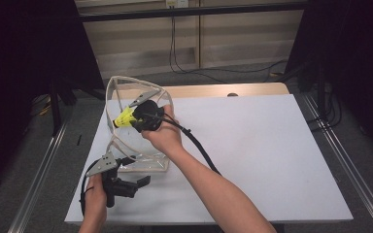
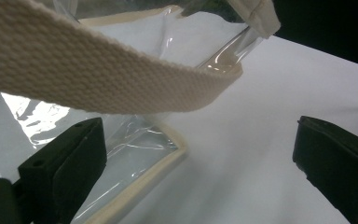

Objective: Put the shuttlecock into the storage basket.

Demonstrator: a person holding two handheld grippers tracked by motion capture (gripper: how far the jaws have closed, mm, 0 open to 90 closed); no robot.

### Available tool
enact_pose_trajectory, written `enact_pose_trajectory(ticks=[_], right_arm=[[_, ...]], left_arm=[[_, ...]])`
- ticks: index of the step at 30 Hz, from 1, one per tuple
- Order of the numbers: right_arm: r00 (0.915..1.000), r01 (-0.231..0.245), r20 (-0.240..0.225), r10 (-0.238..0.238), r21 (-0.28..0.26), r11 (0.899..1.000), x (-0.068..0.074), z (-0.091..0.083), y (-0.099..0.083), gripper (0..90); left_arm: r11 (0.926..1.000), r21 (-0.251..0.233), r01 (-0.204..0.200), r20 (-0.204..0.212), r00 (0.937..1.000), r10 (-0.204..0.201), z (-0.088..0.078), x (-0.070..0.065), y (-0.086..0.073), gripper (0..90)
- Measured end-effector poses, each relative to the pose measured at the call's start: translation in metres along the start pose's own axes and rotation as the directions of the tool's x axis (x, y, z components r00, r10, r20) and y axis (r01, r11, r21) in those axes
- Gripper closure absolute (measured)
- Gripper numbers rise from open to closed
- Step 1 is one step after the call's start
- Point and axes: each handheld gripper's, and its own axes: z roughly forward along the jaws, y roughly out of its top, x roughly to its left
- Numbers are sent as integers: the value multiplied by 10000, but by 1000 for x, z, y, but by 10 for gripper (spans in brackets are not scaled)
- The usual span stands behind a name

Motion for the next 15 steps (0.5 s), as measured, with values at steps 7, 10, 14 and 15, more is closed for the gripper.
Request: enact_pose_trajectory(ticks=[7, 10, 14, 15], right_arm=[[10000, -37, -41, 37, 2, 10000, 0, 8, 0, 794], [9999, -90, -78, 90, 27, 10000, 0, 11, 0, 794], [9999, -102, -68, 103, 72, 9999, 1, 14, 0, 794], [9999, -103, -87, 103, 66, 9999, 1, 15, 1, 794]], left_arm=[[10000, 23, 28, -14, 10000, -28, -1, 1, -1, 29], [10000, -19, 33, 78, 10000, -33, -1, 1, -1, 29], [10000, -32, 53, 71, 10000, -53, -2, 2, -1, 29], [10000, -43, 69, 58, 10000, -69, -2, 1, -1, 29]])
